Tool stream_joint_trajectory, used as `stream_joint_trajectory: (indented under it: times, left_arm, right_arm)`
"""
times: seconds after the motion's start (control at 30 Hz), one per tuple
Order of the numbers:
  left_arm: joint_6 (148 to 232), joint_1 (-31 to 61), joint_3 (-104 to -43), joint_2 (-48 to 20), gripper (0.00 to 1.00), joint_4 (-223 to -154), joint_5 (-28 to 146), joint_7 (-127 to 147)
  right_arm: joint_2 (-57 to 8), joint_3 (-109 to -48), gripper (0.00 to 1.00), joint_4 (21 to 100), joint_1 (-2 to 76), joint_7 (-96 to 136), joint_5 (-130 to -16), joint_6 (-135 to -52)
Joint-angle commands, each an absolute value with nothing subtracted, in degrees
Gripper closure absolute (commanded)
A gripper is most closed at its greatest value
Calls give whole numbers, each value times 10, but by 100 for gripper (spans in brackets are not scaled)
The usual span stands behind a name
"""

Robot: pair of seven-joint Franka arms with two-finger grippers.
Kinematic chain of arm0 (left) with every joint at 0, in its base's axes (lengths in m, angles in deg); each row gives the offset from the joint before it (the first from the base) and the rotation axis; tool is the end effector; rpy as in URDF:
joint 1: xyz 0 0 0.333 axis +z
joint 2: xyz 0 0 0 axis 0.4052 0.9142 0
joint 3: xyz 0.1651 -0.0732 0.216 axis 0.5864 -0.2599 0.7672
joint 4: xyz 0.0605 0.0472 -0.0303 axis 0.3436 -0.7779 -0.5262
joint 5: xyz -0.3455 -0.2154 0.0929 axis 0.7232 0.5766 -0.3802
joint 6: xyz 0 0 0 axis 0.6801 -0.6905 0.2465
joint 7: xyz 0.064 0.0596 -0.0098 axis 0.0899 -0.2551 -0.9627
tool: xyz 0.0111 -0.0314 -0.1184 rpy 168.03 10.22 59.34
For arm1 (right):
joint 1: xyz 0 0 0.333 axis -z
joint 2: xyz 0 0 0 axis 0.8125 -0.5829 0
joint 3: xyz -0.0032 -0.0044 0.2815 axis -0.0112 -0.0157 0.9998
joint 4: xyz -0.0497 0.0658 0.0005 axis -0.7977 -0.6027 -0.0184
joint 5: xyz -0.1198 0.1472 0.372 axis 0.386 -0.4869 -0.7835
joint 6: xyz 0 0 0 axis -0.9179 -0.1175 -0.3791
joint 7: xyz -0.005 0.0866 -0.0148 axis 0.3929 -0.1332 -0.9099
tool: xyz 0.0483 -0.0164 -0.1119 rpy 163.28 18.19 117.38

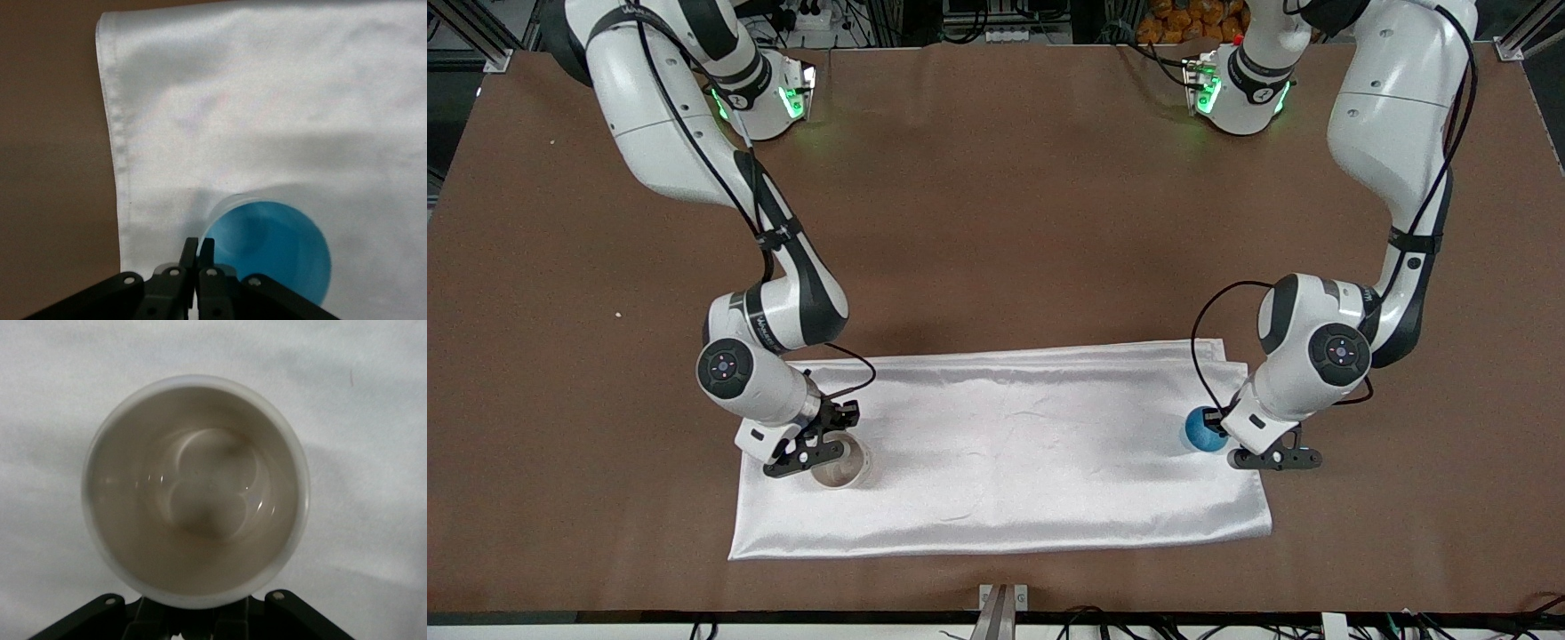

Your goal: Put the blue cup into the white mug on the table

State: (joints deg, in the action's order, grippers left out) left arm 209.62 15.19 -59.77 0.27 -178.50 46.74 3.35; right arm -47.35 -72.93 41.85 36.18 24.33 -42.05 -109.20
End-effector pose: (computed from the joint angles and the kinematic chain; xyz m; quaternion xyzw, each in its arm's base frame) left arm 0.6963 -0.1580 0.1861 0.9983 -0.0094 0.0551 0.0170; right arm 0.6970 0.2304 0.1725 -0.9904 -0.1276 -0.0285 0.0453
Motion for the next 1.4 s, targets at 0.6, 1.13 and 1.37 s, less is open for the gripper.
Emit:
stream_joint_trajectory:
  times: [0.6,1.13,1.37]
  left_arm:
    - [1993,150,-600,-91,100,-1780,449,21]
    - [1896,125,-603,-145,100,-1780,449,6]
    - [1869,91,-603,-155,100,-1779,449,-45]
  right_arm:
    - [-256,-713,100,648,342,312,-434,-1041]
    - [-196,-583,100,687,340,541,-393,-1046]
    - [-204,-516,100,687,339,646,-370,-1050]
